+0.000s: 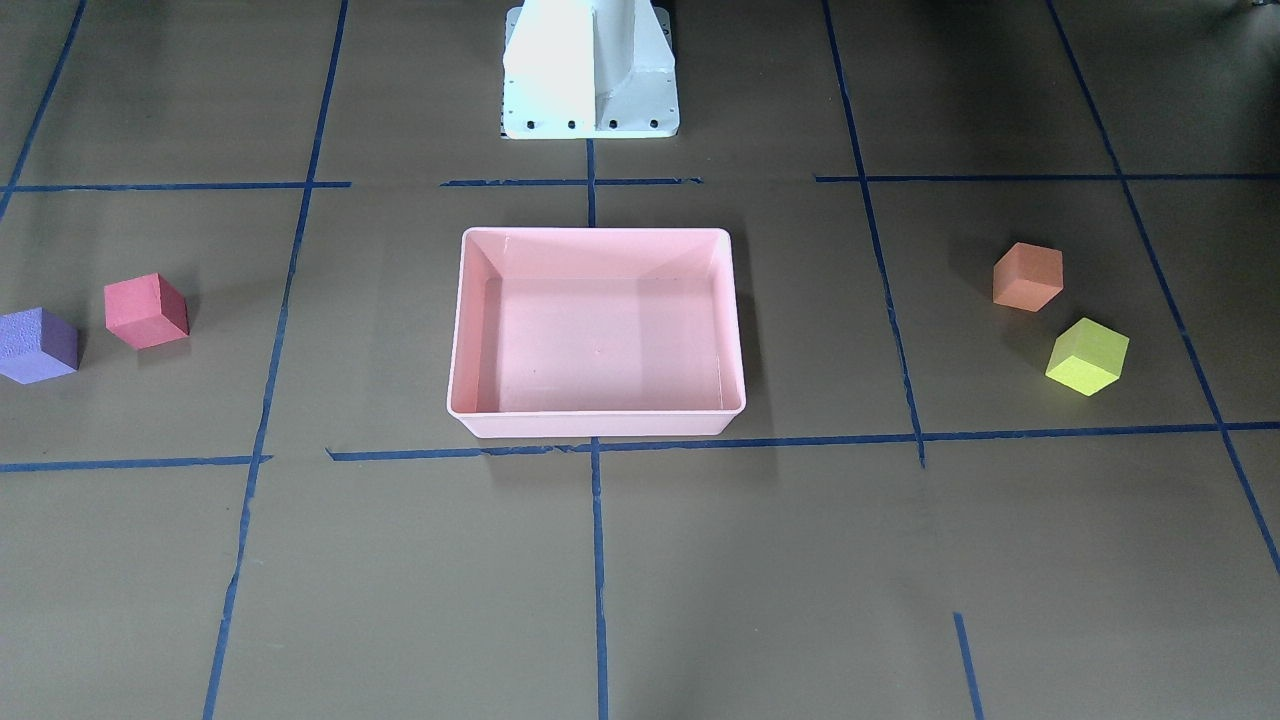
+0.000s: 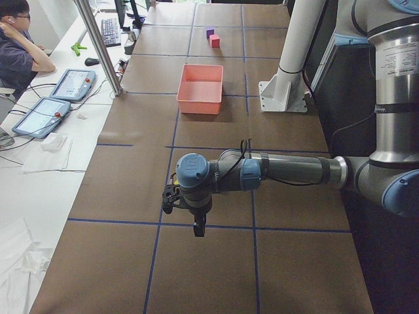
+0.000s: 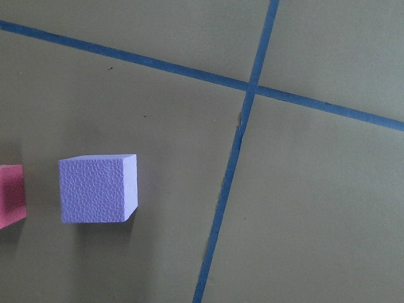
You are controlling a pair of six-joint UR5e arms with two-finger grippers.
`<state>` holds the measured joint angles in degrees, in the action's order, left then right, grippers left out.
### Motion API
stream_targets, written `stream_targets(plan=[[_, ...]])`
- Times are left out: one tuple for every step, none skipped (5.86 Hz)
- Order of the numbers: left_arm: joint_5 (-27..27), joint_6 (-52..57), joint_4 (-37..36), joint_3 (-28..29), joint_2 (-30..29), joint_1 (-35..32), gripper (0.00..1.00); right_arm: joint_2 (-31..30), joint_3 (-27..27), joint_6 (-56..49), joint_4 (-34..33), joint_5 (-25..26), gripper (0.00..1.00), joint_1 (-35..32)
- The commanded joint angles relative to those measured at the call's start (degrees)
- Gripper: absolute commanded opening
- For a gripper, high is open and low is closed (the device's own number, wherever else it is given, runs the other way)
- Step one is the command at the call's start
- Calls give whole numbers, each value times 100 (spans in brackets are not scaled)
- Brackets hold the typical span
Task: Place blocks into pink bin with both arms
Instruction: 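Move the right gripper toward the red cube beside the purple cube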
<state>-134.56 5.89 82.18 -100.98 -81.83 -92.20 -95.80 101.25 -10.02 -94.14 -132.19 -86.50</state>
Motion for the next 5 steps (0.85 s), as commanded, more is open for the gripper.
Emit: stream_targets(plan=[[0,0,0,0,0,9,100,52,44,0,10,0,100,2],[-9,0,0,0,0,9,100,61,105,113,593,-279,100,323],[-9,-9,0,0,0,9,100,62,184,1176,1173,-368,100,901],[-9,-9,0,0,0,9,100,157,176,2518,2075,-308,100,1516],[-9,-9,-9,0,0,9,100,376,194,3523,2397,-3,100,2105]])
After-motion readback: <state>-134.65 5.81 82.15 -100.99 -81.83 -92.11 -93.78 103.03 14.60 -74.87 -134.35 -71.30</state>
